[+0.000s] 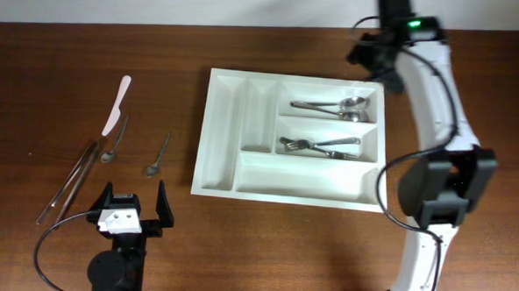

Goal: Pack container
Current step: 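Raise the right gripper away to the upper right corner, then move the left gripper over the metal tongs on the left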

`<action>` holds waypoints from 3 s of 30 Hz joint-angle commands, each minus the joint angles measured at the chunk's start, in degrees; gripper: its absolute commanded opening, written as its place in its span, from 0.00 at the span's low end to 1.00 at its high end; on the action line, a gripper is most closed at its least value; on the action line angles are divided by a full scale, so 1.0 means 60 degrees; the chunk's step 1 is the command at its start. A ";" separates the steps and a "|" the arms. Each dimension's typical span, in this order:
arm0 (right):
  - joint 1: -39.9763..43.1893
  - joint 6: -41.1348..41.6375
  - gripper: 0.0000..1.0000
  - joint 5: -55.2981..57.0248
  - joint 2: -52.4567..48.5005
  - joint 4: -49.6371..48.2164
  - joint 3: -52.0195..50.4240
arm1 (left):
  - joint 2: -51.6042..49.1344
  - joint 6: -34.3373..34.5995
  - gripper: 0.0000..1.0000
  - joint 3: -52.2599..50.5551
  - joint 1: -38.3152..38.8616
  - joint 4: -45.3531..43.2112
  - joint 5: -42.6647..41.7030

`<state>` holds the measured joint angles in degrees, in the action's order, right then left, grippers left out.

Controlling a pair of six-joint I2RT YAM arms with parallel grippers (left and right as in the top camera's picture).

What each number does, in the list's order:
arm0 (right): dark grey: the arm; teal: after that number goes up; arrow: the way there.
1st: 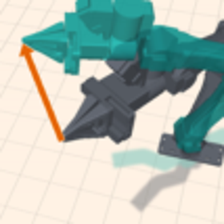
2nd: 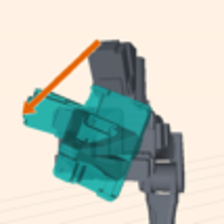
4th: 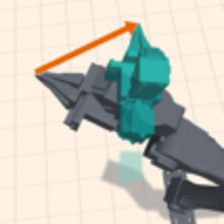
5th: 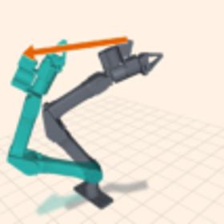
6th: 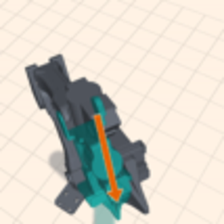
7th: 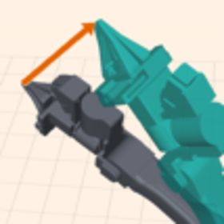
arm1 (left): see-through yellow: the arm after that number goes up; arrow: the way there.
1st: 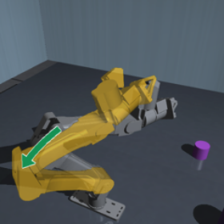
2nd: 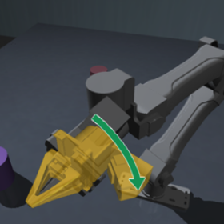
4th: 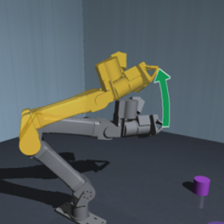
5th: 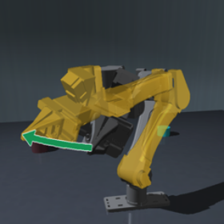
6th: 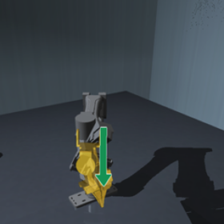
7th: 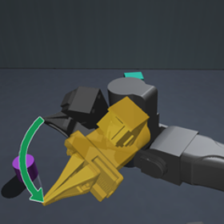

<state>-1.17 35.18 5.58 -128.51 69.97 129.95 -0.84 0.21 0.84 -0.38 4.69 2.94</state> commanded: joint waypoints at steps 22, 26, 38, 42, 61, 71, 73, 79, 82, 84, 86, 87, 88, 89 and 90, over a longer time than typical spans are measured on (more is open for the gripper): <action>0.3144 -0.3646 0.99 0.0510 0.0426 0.2087 0.0197 | 0.0084 0.0029 0.99 -0.0044 0.0040 0.0000 -0.0106; 0.3144 -0.3646 0.99 0.0510 0.0426 0.2091 0.0197 | 0.0084 0.0029 0.99 -0.0044 0.0036 0.0000 -0.0106; 0.3144 -0.3646 0.99 0.0510 0.0426 0.2087 0.0197 | 0.0084 0.0175 0.99 0.0095 0.0036 -0.1038 -0.1381; 0.3144 -0.3646 0.99 0.0510 0.0426 0.2087 0.0197 | -0.0270 0.0572 0.99 0.1268 0.0036 0.0743 -0.0943; 0.3144 -0.3646 0.99 0.0510 0.0426 0.2091 0.0197 | -0.9562 -0.0149 0.99 1.0590 0.0040 0.7522 -0.4484; 0.3144 -0.3646 0.99 0.0510 0.0426 0.2087 0.0197 | -1.1329 -0.0153 0.99 1.0582 0.0040 0.7355 -0.8477; 0.3144 -0.3643 0.99 0.0510 0.0426 0.2091 0.0197 | -1.1544 -0.0153 0.99 1.0582 0.0040 0.7366 -0.8564; 0.3144 -0.3646 0.99 0.0510 0.0426 0.2087 0.0197 | -1.1821 -0.0044 0.99 1.0586 0.0036 0.7238 -0.6936; 0.3144 -0.3646 0.99 0.0510 0.0426 0.2087 0.0197 | -1.1821 0.1297 0.99 1.0608 -0.0226 0.7355 -0.4688; 0.3144 -0.3646 0.99 0.0510 0.0426 0.2087 0.0197 | -1.1821 0.1978 0.99 1.0612 -0.0692 0.7544 -0.3370; 0.3144 -0.3646 0.99 0.0510 0.0426 0.2087 0.0197 | -1.1825 0.2288 0.99 1.0612 -0.1362 0.7701 -0.2259; 0.3144 -0.3646 0.99 0.0510 0.0426 0.2087 0.0197 | -1.1825 0.2284 0.99 1.0612 -0.1756 0.7734 -0.1719; 0.3144 -0.3646 0.99 0.0510 0.0426 0.2091 0.0197 | -1.1825 0.2280 0.99 1.0612 -0.2007 0.7734 -0.1406; 0.3144 -0.3646 0.99 0.0510 0.0426 0.2091 0.0197 | -1.1825 0.2277 0.99 1.0612 -0.2361 0.7719 -0.0965; 0.3144 -0.3646 0.99 0.0510 0.0426 0.2087 0.0197 | -1.1825 0.2280 0.99 1.0612 -0.2685 0.7690 -0.0557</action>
<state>17.96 13.30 7.70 -125.64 82.50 131.39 -71.70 11.20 63.24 -11.27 50.87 -14.46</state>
